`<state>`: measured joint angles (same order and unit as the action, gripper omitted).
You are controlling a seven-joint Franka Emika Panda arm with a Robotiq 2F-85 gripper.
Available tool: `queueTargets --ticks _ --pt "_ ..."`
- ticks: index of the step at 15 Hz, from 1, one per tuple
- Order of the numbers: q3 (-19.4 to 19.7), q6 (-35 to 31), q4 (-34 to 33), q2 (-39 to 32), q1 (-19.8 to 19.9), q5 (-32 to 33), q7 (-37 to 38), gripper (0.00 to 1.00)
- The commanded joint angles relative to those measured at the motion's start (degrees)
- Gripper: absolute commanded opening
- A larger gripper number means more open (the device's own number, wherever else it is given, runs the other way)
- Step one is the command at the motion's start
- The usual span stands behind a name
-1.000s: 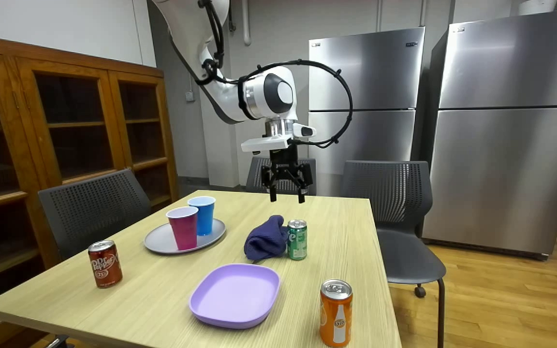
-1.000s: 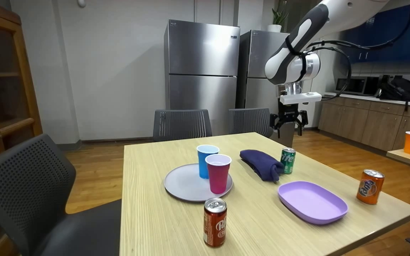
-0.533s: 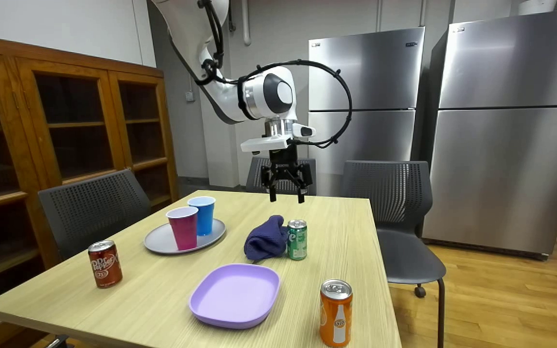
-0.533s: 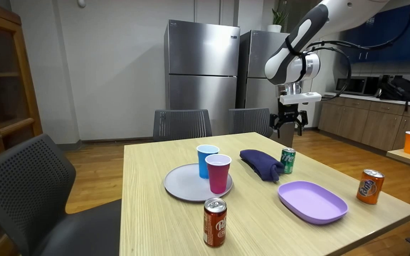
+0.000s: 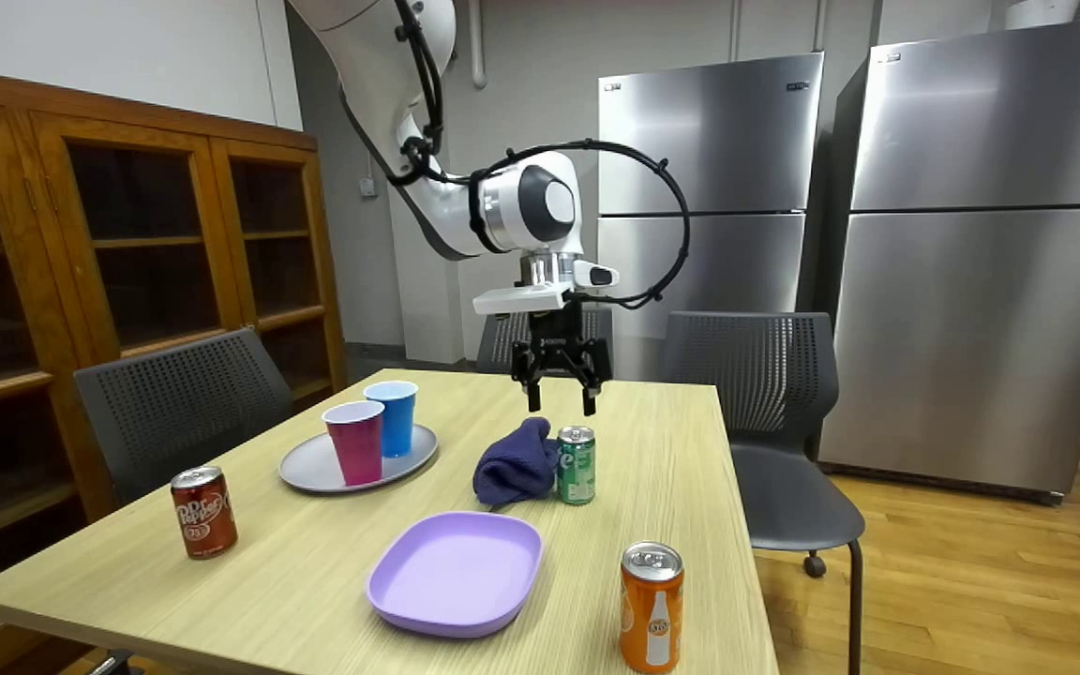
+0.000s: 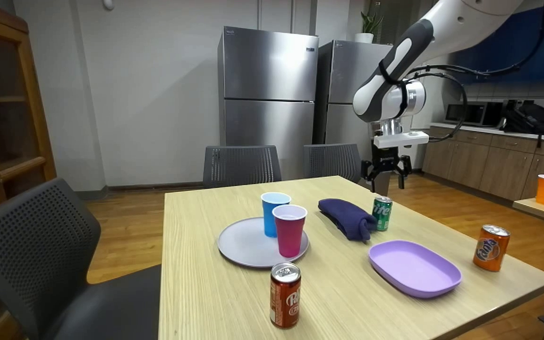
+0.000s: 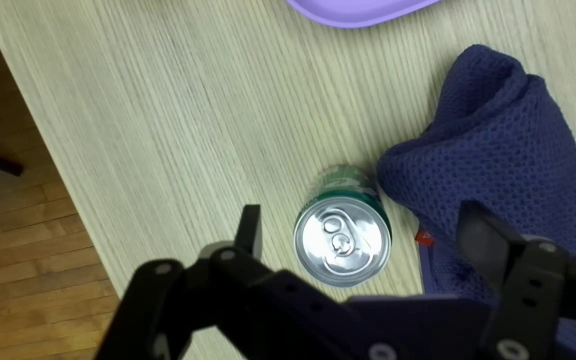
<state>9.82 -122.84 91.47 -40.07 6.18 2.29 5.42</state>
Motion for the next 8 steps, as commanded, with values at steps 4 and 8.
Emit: queueTargets --ticks 4,8 --pt "-0.4 -2.0 -2.5 -3.0 1.3 -0.5 1.7 1.0" --pt "-0.4 -4.1 -3.4 -4.7 1.3 -1.4 3.5 1.0"
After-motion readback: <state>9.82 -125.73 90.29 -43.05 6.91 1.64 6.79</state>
